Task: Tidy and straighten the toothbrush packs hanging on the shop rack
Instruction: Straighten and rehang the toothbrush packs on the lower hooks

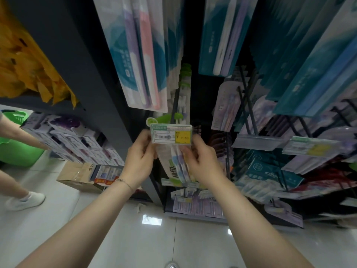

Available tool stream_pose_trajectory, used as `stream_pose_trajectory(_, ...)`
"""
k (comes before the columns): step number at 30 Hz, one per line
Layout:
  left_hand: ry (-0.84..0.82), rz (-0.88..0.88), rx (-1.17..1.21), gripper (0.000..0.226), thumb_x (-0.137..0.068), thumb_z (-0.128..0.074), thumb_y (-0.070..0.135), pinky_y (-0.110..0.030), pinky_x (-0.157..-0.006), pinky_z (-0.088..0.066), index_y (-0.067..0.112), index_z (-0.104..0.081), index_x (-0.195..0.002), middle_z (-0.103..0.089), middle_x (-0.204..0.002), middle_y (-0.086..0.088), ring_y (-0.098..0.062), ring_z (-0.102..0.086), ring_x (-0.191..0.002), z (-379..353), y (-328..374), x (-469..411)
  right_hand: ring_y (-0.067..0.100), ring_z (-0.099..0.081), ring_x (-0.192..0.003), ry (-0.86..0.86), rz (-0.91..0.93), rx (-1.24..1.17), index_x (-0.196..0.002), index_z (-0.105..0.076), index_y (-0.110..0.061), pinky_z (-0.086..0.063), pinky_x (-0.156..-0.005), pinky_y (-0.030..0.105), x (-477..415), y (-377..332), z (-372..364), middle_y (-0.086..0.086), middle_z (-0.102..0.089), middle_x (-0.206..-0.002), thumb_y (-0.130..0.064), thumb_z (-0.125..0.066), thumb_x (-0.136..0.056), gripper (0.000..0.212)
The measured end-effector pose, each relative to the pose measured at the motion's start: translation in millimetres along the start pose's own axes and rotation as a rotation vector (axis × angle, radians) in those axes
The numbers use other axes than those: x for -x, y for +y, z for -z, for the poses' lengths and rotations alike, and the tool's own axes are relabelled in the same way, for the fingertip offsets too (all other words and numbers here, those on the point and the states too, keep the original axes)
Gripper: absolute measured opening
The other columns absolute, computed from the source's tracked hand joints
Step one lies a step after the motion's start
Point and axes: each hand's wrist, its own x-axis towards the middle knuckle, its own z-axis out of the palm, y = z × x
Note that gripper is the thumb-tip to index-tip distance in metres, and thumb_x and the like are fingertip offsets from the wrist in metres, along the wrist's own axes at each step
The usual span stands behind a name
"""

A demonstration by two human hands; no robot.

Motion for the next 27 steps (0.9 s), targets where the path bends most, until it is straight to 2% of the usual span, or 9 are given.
stream_pose_trajectory(5, -0.031, 0.066, 0.037, 0.023, -0.100, -0.050, 0.009, -0.015, -0.069, -0.050, 0.028, -0.061, -0.104, -0.069, -0.092, 0.024, 0.005, -0.062, -0.080, -4.6, 9.4, -9.6, -0.001, -0.064, -0.088, 0.046, -0.078, -0.062, -0.113, -0.058, -0.027, -0.051, -0.076, 0.016, -15.2, 4.9, 3.3, -0.011, -0.069, -0.099, -0.017, -0.053, -0.099, 0.018)
stream_pose_trajectory(8, -0.009, 0.137, -0.074, 0.015, -0.095, -0.054, 0.014, -0.027, -0.075, -0.049, 0.026, -0.054, -0.086, -0.065, -0.087, 0.008, -0.013, -0.061, -0.088, -11.0, 2.6, -31.2, 0.001, -0.065, -0.088, 0.077, -0.147, -0.065, -0.106, -0.060, -0.026, -0.052, -0.073, 0.016, -29.3, 7.4, 3.0, -0.010, -0.068, -0.096, -0.023, -0.055, -0.099, 0.009)
stream_pose_trajectory(10, -0.010, 0.206, -0.199, 0.020, -0.097, -0.054, 0.015, -0.025, -0.068, -0.044, 0.022, -0.047, -0.080, -0.058, -0.082, 0.004, -0.017, -0.057, -0.085, -15.9, 0.8, -45.8, 0.010, -0.065, -0.090, 0.084, -0.225, -0.063, -0.104, -0.063, -0.021, -0.053, -0.075, 0.021, -39.4, 8.7, 2.4, -0.004, -0.069, -0.097, -0.024, -0.055, -0.099, 0.010)
stream_pose_trajectory(15, -0.020, 0.311, -0.037, 0.004, -0.099, -0.055, 0.015, -0.028, -0.093, -0.040, 0.019, -0.053, -0.097, -0.055, -0.087, 0.006, -0.015, -0.055, -0.090, -25.1, 8.2, -52.6, 0.016, -0.063, -0.100, 0.061, -0.294, -0.045, -0.119, -0.061, -0.018, -0.053, -0.087, 0.031, -49.9, -1.8, 4.7, -0.001, -0.065, -0.105, -0.024, -0.057, -0.098, 0.023)
stream_pose_trajectory(18, -0.140, 0.536, -0.176, 0.025, -0.101, -0.053, 0.017, -0.014, -0.109, -0.019, 0.016, -0.050, -0.125, -0.055, -0.112, -0.001, -0.020, -0.044, -0.126, -29.2, -4.8, -49.1, 0.014, -0.059, -0.101, 0.091, -0.299, -0.041, -0.130, -0.054, -0.019, -0.053, -0.090, 0.034, -47.6, -4.4, 11.1, -0.005, -0.058, -0.110, -0.025, -0.058, -0.097, 0.033)
stream_pose_trajectory(19, -0.128, 0.597, -0.179, 0.009, -0.101, -0.053, 0.017, -0.019, -0.113, -0.019, 0.022, -0.052, -0.108, -0.050, -0.110, 0.000, -0.018, -0.042, -0.127, -28.9, -5.0, -47.5, 0.016, -0.059, -0.101, 0.098, -0.316, -0.023, -0.130, -0.053, -0.019, -0.053, -0.090, 0.035, -46.1, -3.0, 14.3, -0.004, -0.058, -0.112, -0.025, -0.058, -0.096, 0.035)
stream_pose_trajectory(21, -0.116, 0.617, -0.210, 0.024, -0.102, -0.049, 0.016, -0.036, -0.114, -0.032, 0.023, -0.046, -0.080, -0.050, -0.104, -0.003, -0.019, -0.046, -0.119, -36.6, -5.4, -45.6, 0.018, -0.060, -0.096, 0.107, -0.348, -0.006, -0.127, -0.052, -0.018, -0.053, -0.086, 0.035, -42.3, 1.5, 22.1, 0.003, -0.061, -0.109, -0.025, -0.058, -0.096, 0.032)
stream_pose_trajectory(24, -0.087, 0.523, -0.275, 0.007, -0.101, -0.051, 0.022, -0.042, -0.107, -0.043, 0.017, -0.056, -0.102, -0.060, -0.121, -0.010, -0.031, -0.056, -0.118, -50.8, -12.1, -41.0, 0.016, -0.057, -0.087, 0.103, -0.384, 0.043, -0.118, -0.053, -0.019, -0.050, -0.078, 0.031, -34.2, 8.8, 36.3, 0.003, -0.061, -0.098, -0.025, -0.057, -0.097, 0.022)
stream_pose_trajectory(27, -0.028, 0.590, -0.162, 0.037, -0.095, -0.060, 0.033, -0.044, -0.107, -0.045, 0.020, -0.056, -0.130, -0.061, -0.130, -0.005, -0.028, -0.060, -0.116, -63.5, -17.1, -30.2, 0.019, -0.058, -0.091, 0.143, -0.443, 0.077, -0.104, -0.051, -0.028, -0.050, -0.081, 0.032, -27.9, 20.9, 49.1, -0.002, -0.057, -0.091, -0.026, -0.057, -0.097, 0.009)
